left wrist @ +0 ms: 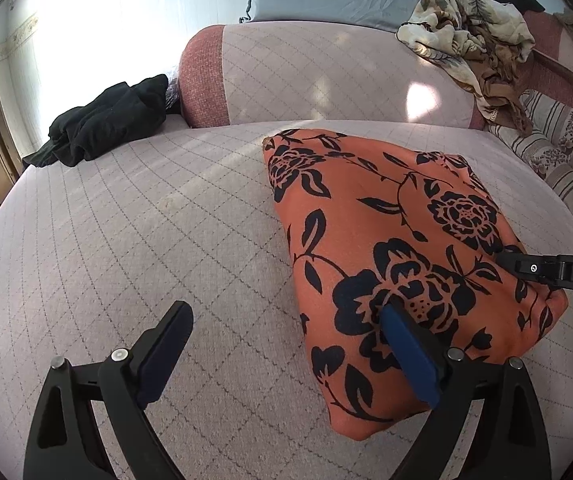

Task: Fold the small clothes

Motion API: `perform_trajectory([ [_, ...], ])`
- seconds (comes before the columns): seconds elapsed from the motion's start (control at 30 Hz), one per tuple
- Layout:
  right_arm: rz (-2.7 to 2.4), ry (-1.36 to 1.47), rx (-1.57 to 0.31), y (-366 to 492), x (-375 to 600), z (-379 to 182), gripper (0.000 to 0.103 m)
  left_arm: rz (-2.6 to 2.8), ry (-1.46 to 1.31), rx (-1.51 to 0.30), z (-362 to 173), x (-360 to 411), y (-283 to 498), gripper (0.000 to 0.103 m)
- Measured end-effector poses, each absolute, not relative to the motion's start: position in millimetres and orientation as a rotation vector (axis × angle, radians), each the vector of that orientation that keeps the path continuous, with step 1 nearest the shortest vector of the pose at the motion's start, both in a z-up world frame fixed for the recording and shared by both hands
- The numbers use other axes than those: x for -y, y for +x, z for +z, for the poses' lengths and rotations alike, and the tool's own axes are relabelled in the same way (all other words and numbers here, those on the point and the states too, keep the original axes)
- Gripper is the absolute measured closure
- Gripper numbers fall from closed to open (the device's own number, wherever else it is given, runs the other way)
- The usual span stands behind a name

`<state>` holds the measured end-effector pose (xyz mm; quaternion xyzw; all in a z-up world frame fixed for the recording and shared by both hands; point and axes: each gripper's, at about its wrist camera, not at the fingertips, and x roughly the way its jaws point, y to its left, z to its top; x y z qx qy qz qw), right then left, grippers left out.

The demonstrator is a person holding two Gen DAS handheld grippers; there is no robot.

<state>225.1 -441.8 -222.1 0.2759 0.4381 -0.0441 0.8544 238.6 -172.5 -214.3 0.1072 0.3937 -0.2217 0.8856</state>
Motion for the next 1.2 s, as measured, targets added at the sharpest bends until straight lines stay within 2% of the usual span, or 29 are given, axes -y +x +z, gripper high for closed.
perform_trajectory([
  [0.6, -0.044, 0.512, -0.919, 223, 439, -215, 0.085, -0.45, 0.226, -0.843, -216, 171, 240, 0.005],
  [0.8, -0.057, 0.547, -0.837, 229, 464, -193, 0.084, -0.489, 0.154, -0.822, -201, 178, 259, 0.005],
  [0.93, -0.106, 0.637, -0.86, 242, 484, -206, 0.084, -0.497, 0.223, -0.901, -224, 191, 270, 0.005],
  [0.97, -0.122, 0.641, -0.875, 246, 487, -212, 0.083, -0.505, 0.221, -0.925, -231, 193, 272, 0.003],
  [1.0, -0.136, 0.647, -0.895, 252, 488, -219, 0.073, -0.504, 0.202, -0.938, -233, 192, 273, 0.002],
  [1.03, -0.143, 0.661, -0.911, 258, 490, -226, 0.059, -0.495, 0.189, -0.951, -232, 192, 275, 0.001],
  [1.1, -0.136, 0.701, -0.897, 264, 494, -235, 0.048, -0.49, 0.197, -0.965, -228, 192, 277, 0.001],
  [1.2, -0.144, 0.692, -0.876, 264, 492, -228, 0.047, -0.453, 0.227, -0.92, -216, 193, 269, 0.001],
])
